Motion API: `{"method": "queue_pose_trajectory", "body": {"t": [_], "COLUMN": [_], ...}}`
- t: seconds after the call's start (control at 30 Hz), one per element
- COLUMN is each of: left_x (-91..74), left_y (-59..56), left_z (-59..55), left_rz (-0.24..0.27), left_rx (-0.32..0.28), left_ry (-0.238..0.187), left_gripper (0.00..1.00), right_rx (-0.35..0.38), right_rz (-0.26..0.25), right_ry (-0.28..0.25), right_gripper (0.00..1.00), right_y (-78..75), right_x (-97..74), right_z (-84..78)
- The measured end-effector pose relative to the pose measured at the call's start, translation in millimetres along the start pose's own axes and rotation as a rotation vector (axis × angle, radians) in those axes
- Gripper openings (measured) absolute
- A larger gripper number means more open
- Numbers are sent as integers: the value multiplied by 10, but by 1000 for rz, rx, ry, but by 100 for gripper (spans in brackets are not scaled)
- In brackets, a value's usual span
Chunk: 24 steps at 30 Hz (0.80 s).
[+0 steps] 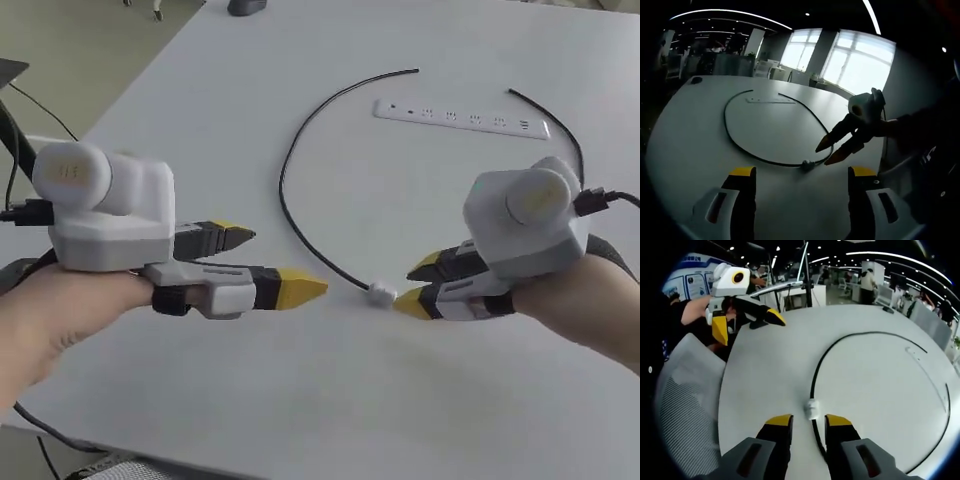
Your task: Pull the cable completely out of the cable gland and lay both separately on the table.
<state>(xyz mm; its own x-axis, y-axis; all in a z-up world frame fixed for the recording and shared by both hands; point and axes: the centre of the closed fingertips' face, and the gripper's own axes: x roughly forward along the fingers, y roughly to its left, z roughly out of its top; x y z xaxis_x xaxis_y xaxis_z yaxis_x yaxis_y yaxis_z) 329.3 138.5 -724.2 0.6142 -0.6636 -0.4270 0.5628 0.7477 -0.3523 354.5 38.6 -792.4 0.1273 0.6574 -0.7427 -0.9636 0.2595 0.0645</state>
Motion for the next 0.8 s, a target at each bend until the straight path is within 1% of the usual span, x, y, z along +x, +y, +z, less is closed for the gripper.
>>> {"method": "queue_pose_trajectory", "body": {"t": [0.07, 0.17, 0.23, 0.33, 0.43, 0.5, 0.57, 0.63, 0.8], "left_x": [2, 10, 15, 19, 25, 32, 37, 38, 34], "left_y": [1, -15, -15, -9, -14, -13, -19, -14, -6], "left_z": [-12, -50, -71, -57, -59, -76, -87, -89, -100], "left_rz": [-4, -15, -14, -13, -20, -20, -24, -21, -21], "left_rx": [0, -11, -7, -4, -7, 0, -8, -3, -8], "left_ry": [5, 19, 27, 19, 21, 30, 34, 33, 36], "left_gripper": [75, 74, 75, 79, 78, 77, 78, 77, 77], "right_rx": [-3, -6, -2, -13, -20, -18, -23, -39, -47], "right_rz": [1, -1, 7, 6, -5, 1, 1, -2, 2], "right_ry": [-7, -5, 0, 5, -3, 2, 7, 10, 22], "right_gripper": [21, 21, 20, 20, 21, 19, 19, 19, 18], "right_y": [-8, -11, 2, -3, -28, -30, -31, -31, -18], "right_x": [27, 65, 91, 111, 122, 144, 172, 192, 225], "right_z": [13, 11, 4, 0, 17, 9, -2, -10, -28]}}
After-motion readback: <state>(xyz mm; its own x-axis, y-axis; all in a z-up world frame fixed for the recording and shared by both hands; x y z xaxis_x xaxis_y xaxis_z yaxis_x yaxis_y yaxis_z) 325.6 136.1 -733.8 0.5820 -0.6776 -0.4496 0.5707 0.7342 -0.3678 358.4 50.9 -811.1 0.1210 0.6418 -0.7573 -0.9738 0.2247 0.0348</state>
